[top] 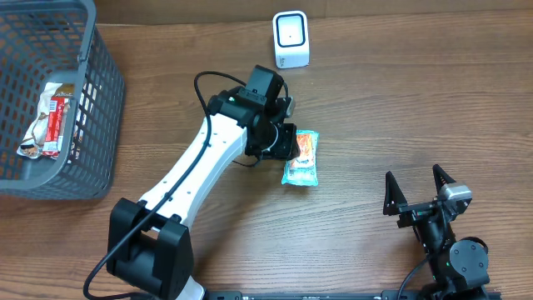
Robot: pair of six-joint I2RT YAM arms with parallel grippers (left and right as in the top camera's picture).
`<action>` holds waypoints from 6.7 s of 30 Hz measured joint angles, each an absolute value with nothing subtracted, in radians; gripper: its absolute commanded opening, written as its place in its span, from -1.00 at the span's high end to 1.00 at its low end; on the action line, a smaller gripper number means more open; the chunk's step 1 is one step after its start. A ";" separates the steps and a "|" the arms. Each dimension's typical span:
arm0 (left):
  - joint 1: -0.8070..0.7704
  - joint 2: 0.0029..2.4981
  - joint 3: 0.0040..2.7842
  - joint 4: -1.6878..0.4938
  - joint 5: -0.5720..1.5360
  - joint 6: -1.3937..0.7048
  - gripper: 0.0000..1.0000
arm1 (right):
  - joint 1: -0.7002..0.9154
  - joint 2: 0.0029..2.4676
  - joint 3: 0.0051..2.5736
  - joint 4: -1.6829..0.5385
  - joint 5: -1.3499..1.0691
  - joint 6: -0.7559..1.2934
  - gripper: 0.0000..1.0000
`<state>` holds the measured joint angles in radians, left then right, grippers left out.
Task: Scan the item barcode
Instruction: 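Lower the wipes pack onto the table and open the left gripper, then raise the left gripper and move it back left, away from the pack, then move the right gripper forward toward the wipes pack, then lower the right gripper onto the orange box and close on it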
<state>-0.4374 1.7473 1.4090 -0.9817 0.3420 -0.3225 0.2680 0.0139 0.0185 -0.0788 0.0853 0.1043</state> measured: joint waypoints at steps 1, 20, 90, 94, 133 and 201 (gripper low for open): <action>-0.439 1.747 1.400 -0.970 0.342 -0.326 0.38 | 0.268 0.014 0.019 -0.078 0.085 0.104 -1.00; -0.439 1.749 1.399 -0.945 0.356 -0.348 0.92 | 0.268 0.014 0.019 -0.078 0.085 0.105 -1.00; -0.129 1.626 1.646 -1.198 -0.043 -0.341 -1.00 | 0.268 0.014 0.019 -0.051 0.133 0.101 -1.00; -0.129 1.626 1.646 -1.198 -0.043 -0.341 -1.00 | 0.268 0.014 0.019 -0.062 0.129 0.102 -1.00; -0.129 1.626 1.646 -1.201 -0.043 -0.341 -0.99 | 0.268 1.171 1.374 -0.854 -0.239 0.261 -1.00; -0.129 1.626 1.646 -1.201 -0.043 -0.341 -0.99 | 0.951 1.769 1.374 -0.771 0.614 0.679 0.34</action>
